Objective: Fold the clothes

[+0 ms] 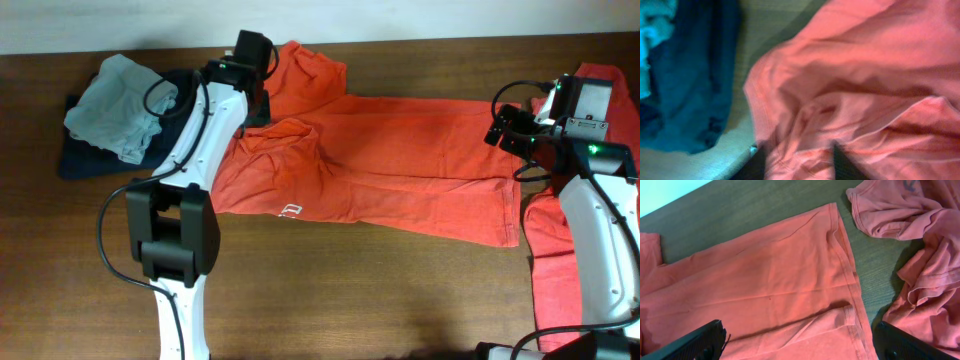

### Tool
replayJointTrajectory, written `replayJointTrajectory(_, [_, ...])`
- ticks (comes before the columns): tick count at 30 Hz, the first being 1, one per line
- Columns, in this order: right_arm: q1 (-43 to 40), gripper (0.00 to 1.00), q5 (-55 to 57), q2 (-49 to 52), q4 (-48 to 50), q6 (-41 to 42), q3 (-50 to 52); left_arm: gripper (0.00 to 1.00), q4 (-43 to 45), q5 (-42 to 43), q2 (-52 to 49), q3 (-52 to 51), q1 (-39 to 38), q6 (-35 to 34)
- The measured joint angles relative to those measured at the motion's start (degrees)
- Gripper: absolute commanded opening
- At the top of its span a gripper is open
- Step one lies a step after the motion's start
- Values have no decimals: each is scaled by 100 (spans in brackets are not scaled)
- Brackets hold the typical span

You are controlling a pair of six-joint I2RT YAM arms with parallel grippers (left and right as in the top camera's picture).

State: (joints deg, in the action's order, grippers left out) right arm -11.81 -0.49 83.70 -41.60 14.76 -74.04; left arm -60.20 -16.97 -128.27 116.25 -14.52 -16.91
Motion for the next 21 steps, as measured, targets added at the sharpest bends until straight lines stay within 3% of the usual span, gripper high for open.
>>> replayJointTrajectory(9, [0,99,0,0,0,4,0,1,-970,686,-181,66,28,17])
replayJointTrajectory(21, [0,99,0,0,0,4,0,0,-931,909,-1036,66,24,17])
